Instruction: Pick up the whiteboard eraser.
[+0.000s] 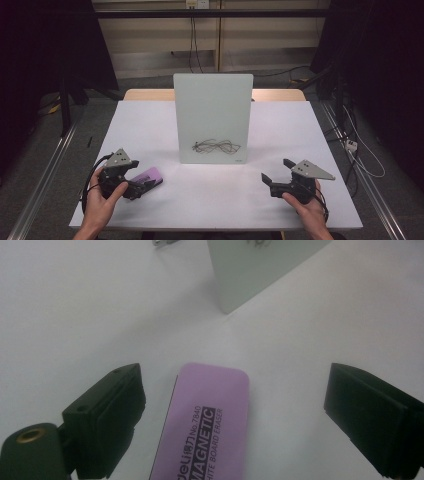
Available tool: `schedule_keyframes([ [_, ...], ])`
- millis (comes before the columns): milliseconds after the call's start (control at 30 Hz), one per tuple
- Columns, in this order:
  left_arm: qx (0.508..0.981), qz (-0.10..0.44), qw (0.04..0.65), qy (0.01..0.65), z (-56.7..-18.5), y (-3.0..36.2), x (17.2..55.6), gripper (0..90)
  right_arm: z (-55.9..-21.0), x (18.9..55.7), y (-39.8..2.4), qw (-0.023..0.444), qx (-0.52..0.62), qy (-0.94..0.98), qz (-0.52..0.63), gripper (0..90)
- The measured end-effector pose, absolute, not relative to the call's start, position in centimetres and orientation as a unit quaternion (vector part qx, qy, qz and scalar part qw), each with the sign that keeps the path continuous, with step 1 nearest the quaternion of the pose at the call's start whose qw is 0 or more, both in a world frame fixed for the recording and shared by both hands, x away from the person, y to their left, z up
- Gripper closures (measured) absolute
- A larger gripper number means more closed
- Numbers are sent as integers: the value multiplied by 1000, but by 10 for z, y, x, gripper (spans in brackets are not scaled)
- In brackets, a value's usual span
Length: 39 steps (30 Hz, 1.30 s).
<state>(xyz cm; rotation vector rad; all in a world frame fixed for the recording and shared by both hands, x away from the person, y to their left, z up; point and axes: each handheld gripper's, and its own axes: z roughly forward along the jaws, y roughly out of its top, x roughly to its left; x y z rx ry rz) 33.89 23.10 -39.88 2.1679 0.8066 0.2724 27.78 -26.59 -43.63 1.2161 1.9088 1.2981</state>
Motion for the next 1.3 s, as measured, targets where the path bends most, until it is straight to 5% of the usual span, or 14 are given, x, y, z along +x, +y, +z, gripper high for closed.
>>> schedule_keyframes([
  [500,876,112,340,324,-405,232,342,82,-437,279,-265,258,448,706,484,55],
  [1300,909,123,269,293,-417,224,349,238,-437,280,-264,262,451,710,473,52],
])
